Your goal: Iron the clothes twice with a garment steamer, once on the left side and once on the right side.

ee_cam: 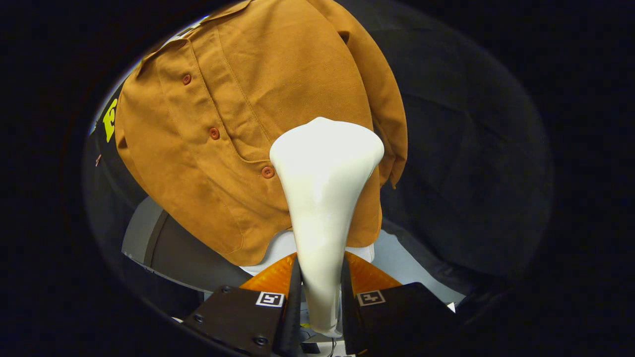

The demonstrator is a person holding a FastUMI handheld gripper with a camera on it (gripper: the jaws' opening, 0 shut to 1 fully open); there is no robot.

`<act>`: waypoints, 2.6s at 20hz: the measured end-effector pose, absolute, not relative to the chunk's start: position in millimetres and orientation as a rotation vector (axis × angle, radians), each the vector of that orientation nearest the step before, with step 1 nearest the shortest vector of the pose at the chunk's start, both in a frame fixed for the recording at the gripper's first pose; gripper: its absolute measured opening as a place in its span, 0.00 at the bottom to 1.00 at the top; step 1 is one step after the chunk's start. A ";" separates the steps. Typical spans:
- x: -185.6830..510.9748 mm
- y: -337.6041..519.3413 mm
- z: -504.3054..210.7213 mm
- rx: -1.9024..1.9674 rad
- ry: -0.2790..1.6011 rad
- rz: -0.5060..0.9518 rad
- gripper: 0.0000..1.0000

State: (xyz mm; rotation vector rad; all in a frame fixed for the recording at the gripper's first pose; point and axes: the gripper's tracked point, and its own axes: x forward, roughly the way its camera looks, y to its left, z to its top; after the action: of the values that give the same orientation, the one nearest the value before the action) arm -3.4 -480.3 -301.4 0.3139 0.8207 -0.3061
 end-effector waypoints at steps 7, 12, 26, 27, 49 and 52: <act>-1.8 -449.3 -232.4 0.216 0.671 -0.322 0.38; 12.7 -383.8 -165.9 0.114 0.545 -0.259 0.38; 65.2 -126.5 -56.7 0.067 0.322 0.075 0.38; 66.7 -109.4 -51.9 0.069 0.310 0.090 0.38; 49.8 22.4 -31.8 0.111 0.244 0.173 0.38; 45.9 27.9 -28.7 0.102 0.247 0.184 0.38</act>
State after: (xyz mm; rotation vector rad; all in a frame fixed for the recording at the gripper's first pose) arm 45.9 27.9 -28.7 0.1022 0.2466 0.1837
